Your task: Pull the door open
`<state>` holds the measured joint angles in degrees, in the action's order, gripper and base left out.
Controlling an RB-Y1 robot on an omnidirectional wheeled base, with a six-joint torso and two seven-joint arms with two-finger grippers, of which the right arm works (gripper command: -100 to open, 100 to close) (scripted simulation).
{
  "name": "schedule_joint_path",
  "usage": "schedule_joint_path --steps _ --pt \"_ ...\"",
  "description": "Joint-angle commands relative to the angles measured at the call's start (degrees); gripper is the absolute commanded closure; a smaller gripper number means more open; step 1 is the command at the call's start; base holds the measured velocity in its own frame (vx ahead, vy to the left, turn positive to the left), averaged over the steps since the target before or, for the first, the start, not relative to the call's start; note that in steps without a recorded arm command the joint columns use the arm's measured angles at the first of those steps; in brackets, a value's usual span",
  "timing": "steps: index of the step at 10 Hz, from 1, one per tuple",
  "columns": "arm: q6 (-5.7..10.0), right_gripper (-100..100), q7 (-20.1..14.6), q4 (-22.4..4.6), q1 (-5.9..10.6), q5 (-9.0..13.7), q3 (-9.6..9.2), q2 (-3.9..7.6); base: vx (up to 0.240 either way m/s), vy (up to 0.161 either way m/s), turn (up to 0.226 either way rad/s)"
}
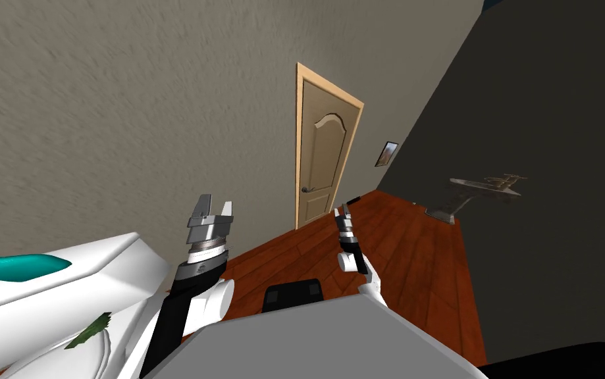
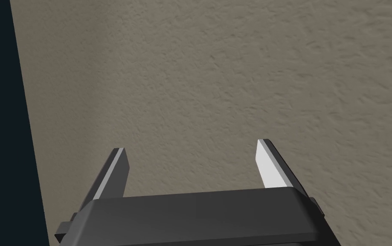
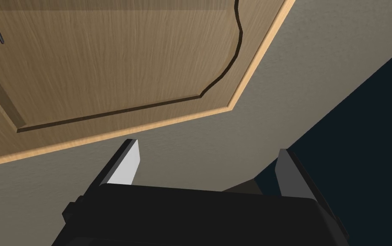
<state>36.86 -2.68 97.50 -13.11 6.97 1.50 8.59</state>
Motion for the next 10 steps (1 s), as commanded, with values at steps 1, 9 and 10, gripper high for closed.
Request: schedule_joint_path --steps 1,9,10 --pt "0.01 -100 0.2 -2.7 1.25 0.1 -0.12 0.16 0.076 -0.067 0.161" --pt "0.36 -100 0.3 -15.8 6.40 1.2 -0.08 2.34 0.074 -0.068 0.162" --pt "0.40 -100 0.3 -17.4 7.05 1.3 -0.07 2.61 0.058 -0.071 0.141"
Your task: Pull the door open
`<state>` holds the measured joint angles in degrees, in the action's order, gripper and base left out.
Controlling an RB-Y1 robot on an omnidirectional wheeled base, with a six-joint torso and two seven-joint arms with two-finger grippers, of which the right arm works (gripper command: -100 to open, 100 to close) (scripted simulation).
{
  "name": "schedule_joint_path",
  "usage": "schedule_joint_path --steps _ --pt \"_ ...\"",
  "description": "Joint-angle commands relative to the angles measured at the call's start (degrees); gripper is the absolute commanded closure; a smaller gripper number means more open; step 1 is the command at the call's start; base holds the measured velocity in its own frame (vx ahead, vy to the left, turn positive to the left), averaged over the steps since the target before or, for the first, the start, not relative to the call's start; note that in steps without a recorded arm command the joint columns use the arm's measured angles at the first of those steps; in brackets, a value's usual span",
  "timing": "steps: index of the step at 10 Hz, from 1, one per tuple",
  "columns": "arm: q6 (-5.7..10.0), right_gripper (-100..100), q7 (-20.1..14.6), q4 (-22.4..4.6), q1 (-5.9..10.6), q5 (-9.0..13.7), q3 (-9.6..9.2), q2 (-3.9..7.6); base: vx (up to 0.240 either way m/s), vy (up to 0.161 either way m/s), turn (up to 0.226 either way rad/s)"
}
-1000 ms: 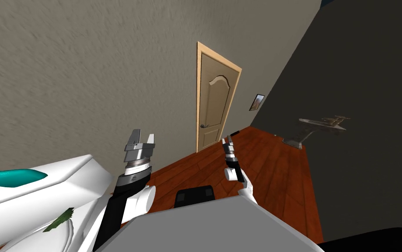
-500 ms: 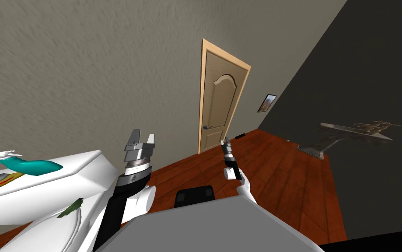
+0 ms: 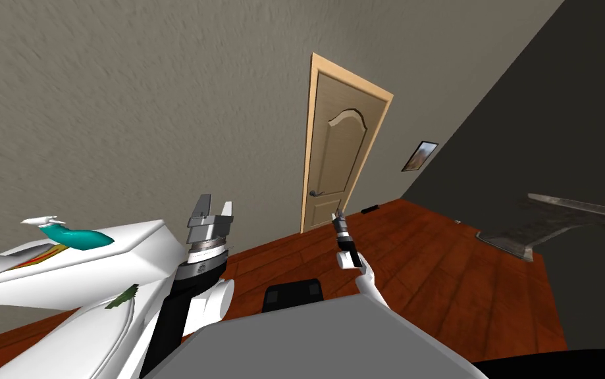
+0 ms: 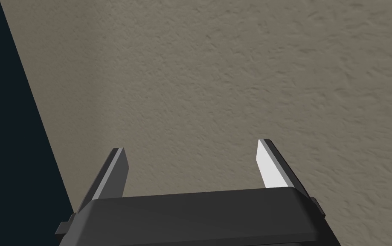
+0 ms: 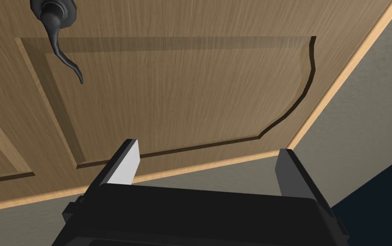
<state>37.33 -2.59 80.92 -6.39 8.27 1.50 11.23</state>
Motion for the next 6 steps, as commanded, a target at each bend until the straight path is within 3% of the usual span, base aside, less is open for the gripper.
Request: schedule_joint_path --steps 1,6 --pt "-0.03 -100 0.2 -2.6 0.95 0.2 -0.07 0.23 0.063 -0.076 0.164" --pt "0.18 -100 0.2 -10.5 4.07 0.8 -0.04 1.49 0.073 -0.081 0.161"
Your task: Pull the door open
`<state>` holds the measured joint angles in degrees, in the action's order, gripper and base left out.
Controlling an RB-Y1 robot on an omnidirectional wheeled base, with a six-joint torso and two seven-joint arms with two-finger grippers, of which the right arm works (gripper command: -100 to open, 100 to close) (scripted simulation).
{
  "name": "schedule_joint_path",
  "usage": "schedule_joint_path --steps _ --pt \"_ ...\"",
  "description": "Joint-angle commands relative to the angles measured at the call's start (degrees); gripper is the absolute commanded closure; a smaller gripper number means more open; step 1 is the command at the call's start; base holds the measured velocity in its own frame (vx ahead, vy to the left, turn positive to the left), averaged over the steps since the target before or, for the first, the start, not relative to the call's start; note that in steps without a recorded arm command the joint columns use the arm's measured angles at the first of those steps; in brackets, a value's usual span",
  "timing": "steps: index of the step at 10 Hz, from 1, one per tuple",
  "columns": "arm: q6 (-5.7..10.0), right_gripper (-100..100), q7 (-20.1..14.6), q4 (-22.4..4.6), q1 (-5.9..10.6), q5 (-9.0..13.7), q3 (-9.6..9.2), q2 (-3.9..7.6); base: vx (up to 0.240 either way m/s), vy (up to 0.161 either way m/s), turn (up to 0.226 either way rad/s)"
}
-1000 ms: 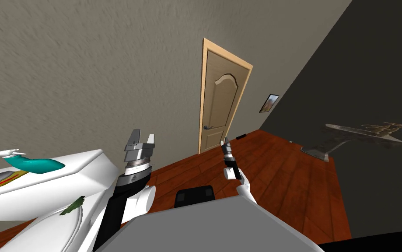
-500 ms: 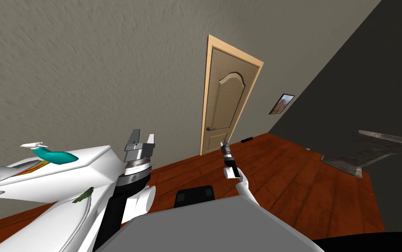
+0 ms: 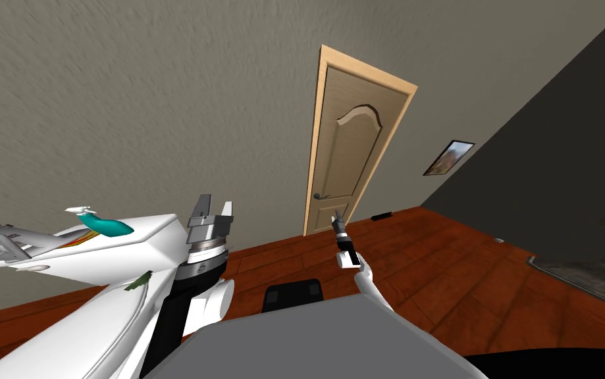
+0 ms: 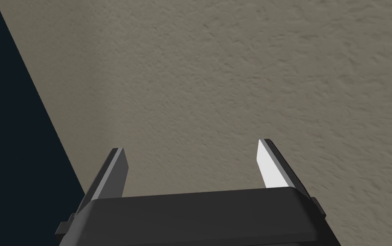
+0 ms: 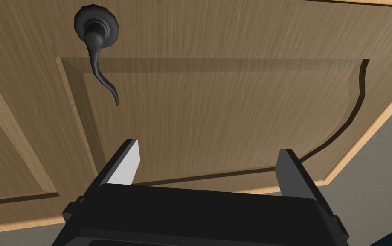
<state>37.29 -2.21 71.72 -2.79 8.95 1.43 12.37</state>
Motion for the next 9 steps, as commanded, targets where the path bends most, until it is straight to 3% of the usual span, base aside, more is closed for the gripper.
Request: schedule_joint_path --steps 1,9 --pt "0.27 -100 -0.1 -2.8 1.07 0.3 0.04 0.59 0.070 -0.089 0.150" --pt "0.54 -100 -0.1 -12.9 5.01 1.1 0.07 2.14 0.045 -0.068 0.126"
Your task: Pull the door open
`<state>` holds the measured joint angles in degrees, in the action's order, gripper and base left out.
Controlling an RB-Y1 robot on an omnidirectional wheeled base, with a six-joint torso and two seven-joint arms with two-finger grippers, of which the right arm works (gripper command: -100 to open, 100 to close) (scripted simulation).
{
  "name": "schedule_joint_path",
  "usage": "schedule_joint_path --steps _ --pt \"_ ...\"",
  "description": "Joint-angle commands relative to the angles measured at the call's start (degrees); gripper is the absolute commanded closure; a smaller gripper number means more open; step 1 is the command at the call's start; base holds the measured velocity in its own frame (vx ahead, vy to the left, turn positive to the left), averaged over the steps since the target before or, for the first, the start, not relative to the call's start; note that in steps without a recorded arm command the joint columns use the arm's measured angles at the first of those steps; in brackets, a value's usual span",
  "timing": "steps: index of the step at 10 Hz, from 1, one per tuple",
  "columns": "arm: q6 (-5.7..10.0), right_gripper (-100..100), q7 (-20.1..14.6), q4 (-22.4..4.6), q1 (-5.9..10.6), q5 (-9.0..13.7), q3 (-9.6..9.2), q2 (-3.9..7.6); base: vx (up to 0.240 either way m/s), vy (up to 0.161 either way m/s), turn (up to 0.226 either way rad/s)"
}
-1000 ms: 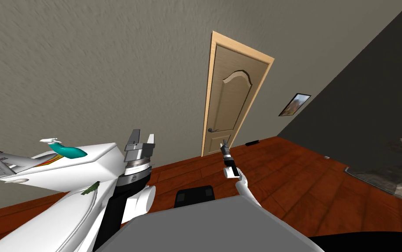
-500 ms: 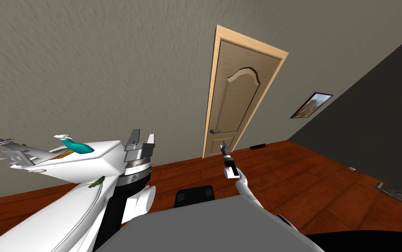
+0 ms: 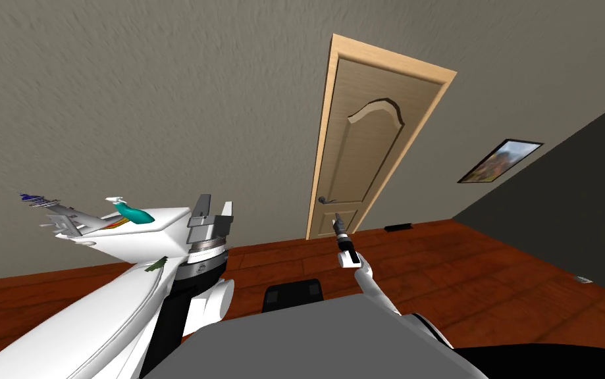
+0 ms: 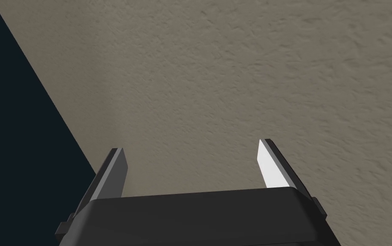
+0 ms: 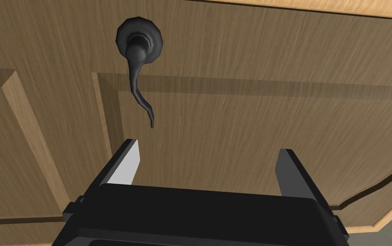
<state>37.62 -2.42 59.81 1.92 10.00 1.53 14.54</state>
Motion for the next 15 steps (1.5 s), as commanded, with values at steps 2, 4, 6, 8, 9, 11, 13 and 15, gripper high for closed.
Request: schedule_joint_path --steps 2,4,6,8,9,11,13,15 --pt "0.28 -100 0.1 -3.7 1.37 0.3 -0.03 0.38 0.055 -0.093 0.131" --pt "0.34 -100 0.1 -6.1 2.29 0.4 -0.02 0.74 0.044 -0.079 0.112" --pt "0.43 -100 0.1 -9.6 3.66 0.7 -0.01 1.26 0.058 -0.097 0.146" --pt "0.49 -100 0.1 -11.5 4.41 0.9 0.00 1.55 0.046 -0.096 0.133" --pt "0.53 -100 0.2 -13.3 5.14 1.0 0.00 1.82 0.059 -0.086 0.151" --pt "0.60 -100 0.2 -15.7 6.05 1.2 0.01 2.17 0.046 -0.086 0.118" --pt "0.65 -100 0.2 -17.6 6.81 1.4 0.02 2.45 0.034 -0.092 0.117" --pt "0.71 -100 0.1 -18.3 7.15 1.4 0.00 2.52 0.023 -0.050 0.044"
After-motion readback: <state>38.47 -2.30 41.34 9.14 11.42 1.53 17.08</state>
